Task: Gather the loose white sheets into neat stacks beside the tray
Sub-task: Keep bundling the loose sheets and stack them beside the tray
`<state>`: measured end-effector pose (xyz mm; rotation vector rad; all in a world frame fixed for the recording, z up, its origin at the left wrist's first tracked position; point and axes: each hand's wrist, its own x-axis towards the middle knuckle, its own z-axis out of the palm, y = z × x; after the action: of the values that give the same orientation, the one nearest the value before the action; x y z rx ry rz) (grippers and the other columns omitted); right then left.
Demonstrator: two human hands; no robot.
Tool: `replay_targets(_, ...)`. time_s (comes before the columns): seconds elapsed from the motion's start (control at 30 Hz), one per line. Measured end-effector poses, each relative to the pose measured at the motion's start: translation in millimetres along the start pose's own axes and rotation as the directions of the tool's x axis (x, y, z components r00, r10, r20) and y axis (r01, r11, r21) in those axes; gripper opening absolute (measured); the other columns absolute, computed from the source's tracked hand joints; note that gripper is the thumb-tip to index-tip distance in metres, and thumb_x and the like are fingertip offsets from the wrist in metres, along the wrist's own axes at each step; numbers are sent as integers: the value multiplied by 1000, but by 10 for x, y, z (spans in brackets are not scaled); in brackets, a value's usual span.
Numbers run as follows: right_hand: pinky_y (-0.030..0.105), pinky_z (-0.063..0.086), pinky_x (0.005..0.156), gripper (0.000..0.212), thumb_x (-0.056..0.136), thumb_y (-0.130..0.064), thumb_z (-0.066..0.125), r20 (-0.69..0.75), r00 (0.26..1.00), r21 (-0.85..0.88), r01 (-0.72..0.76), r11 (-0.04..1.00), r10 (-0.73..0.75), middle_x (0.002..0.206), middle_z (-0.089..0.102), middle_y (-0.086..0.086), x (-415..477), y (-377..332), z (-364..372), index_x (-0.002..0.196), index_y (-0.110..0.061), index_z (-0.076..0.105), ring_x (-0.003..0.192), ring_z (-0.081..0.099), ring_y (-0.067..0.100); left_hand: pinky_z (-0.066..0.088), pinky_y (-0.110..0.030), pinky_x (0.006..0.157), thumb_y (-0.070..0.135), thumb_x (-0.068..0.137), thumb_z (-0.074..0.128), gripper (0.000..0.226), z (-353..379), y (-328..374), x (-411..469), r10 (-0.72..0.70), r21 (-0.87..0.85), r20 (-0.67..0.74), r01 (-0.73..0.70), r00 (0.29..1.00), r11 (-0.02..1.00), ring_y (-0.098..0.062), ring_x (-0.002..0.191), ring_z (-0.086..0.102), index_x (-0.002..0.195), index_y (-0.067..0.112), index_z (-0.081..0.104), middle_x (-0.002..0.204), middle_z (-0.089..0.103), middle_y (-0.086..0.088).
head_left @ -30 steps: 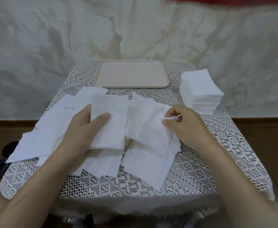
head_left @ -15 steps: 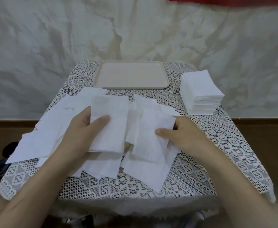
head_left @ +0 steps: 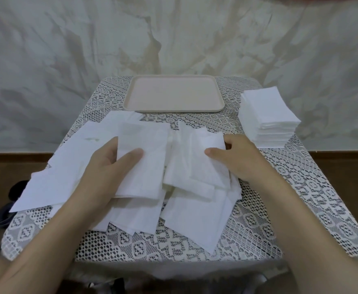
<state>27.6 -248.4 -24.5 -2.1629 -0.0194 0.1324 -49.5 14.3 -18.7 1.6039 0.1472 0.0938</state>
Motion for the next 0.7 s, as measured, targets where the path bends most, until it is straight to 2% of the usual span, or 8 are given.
replay_targets(0.1, 48, 59, 86, 19, 84, -29, 73, -24, 999, 106, 28, 994, -26, 91, 78, 4, -11, 19, -17, 94, -14, 75, 89, 74, 29, 62, -47, 85, 21, 102, 63, 21, -4, -4, 3, -2, -7, 13, 2, 1000, 1000, -26, 100, 78, 120, 25, 73, 112, 80, -1)
replay_targets(0.17, 50, 60, 84, 13, 88, -25, 72, -41, 998, 156, 50, 986, -44, 95, 78, 4, -53, 8, -28, 97, -16, 75, 94, 74, 30, 64, -43, 81, 20, 102, 63, 21, -3, -5, 0, 0, -13, 12, 0, 1000, 1000, -25, 99, 78, 120, 24, 72, 112, 80, -1)
replay_targets(0.27, 27, 54, 56, 9, 97, -14, 66, 14, 999, 315, 46, 948, -53, 86, 79, -2, -136, -25, -88, 99, -17, 74, 79, 76, 18, 65, -35, 75, 20, 102, 63, 20, 1, 9, -9, 4, -17, 6, -4, 1000, 1000, -23, 98, 78, 119, 25, 72, 110, 80, 0)
replay_targets(0.33, 17, 44, 44, 14, 99, -8, 62, 71, 997, 373, 4, 928, -33, 71, 75, -7, -208, -19, -134, 95, -17, 72, 58, 68, 5, 65, -41, 79, 21, 103, 63, 19, -1, 18, -20, 3, -19, -4, -3, 1000, 1000, -25, 100, 77, 119, 25, 72, 112, 80, -1)
replay_targets(0.4, 15, 39, 41, 11, 98, -10, 63, 90, 996, 315, -10, 949, -20, 66, 72, -7, -261, 28, -163, 94, -15, 72, 46, 58, 1, 62, -50, 86, 23, 103, 64, 19, -15, 23, -37, 5, -12, -14, -6, 1000, 1000, -27, 102, 77, 118, 28, 73, 113, 80, -1)
replay_targets(0.5, 18, 40, 42, 9, 96, -19, 69, 134, 991, 190, -38, 981, 12, 65, 70, -6, -331, 90, -135, 91, -14, 74, 42, 54, 5, 62, -48, 82, 25, 103, 63, 18, -28, 38, -59, 19, 13, -30, -18, 999, 1000, -24, 98, 77, 116, 31, 73, 109, 80, 2)
replay_targets(0.57, 22, 45, 44, 12, 93, -26, 73, 119, 992, 171, -49, 984, 29, 63, 71, -7, -358, 86, -88, 87, -16, 74, 46, 61, 6, 61, -51, 84, 25, 103, 63, 18, -28, 35, -67, 23, 29, -37, -22, 999, 999, -24, 97, 77, 117, 30, 73, 109, 80, 2)
replay_targets(0.7, 31, 52, 48, 17, 84, -36, 79, 77, 995, 91, -65, 994, 58, 77, 76, -2, -334, 51, 2, 91, -20, 74, 63, 72, 21, 58, -62, 95, 26, 102, 64, 18, -27, 22, -72, 12, 21, -31, -12, 999, 1000, -28, 103, 76, 116, 32, 74, 114, 79, -1)
